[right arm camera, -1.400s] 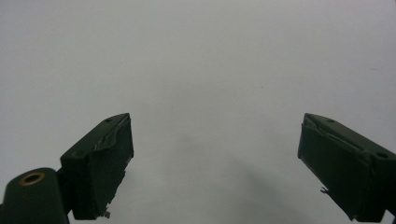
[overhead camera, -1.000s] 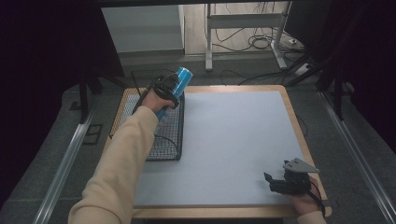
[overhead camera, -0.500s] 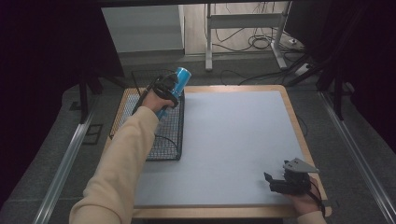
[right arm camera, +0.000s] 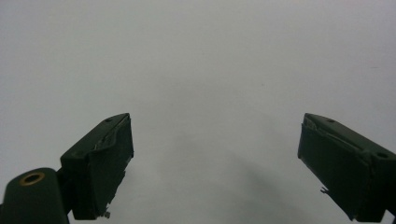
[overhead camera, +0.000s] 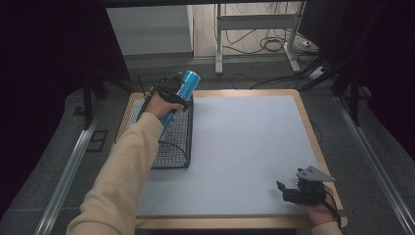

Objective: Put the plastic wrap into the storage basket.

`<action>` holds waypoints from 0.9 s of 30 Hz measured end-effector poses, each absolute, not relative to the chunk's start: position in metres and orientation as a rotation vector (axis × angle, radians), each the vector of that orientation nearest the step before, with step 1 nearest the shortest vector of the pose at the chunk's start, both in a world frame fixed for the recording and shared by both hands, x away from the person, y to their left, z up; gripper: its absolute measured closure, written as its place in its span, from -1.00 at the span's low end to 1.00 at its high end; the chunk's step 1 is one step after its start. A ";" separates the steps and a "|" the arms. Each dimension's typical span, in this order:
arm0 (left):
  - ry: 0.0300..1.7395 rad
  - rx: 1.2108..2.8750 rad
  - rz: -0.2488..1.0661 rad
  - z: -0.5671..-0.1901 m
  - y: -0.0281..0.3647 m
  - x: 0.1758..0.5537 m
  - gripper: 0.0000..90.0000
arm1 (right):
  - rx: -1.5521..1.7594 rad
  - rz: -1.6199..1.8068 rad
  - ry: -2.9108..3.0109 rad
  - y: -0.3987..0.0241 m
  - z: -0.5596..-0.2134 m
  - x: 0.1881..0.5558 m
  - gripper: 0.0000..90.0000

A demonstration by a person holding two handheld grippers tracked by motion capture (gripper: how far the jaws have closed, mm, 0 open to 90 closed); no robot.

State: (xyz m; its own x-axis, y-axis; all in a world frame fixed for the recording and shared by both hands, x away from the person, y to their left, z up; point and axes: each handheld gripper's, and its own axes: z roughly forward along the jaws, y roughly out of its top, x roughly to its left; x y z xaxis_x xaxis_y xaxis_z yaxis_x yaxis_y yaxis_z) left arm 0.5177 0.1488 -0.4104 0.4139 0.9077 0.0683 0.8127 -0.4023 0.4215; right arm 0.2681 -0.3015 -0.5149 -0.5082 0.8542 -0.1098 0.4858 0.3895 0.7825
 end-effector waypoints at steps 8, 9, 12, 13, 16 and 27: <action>1.333 2.301 0.408 -0.379 0.139 0.474 -0.74 | 1.143 0.965 2.143 -0.300 -0.513 0.267 -0.76; 1.333 2.301 0.408 -0.379 0.139 0.474 -0.74 | 1.143 0.965 2.143 -0.300 -0.513 0.267 -0.76; 1.213 2.304 0.387 -0.370 0.127 0.445 -0.73 | 1.138 0.963 2.142 -0.299 -0.513 0.266 -0.76; 1.185 2.304 0.386 -0.369 0.124 0.438 -0.73 | 1.137 0.965 2.143 -0.298 -0.513 0.266 -0.76; 1.136 2.307 0.362 -0.369 0.118 0.423 -0.72 | 1.135 0.967 2.142 -0.298 -0.513 0.265 -0.76; 0.898 2.245 0.327 -0.390 0.096 0.338 -0.68 | 1.128 0.973 2.128 -0.297 -0.510 0.264 -0.76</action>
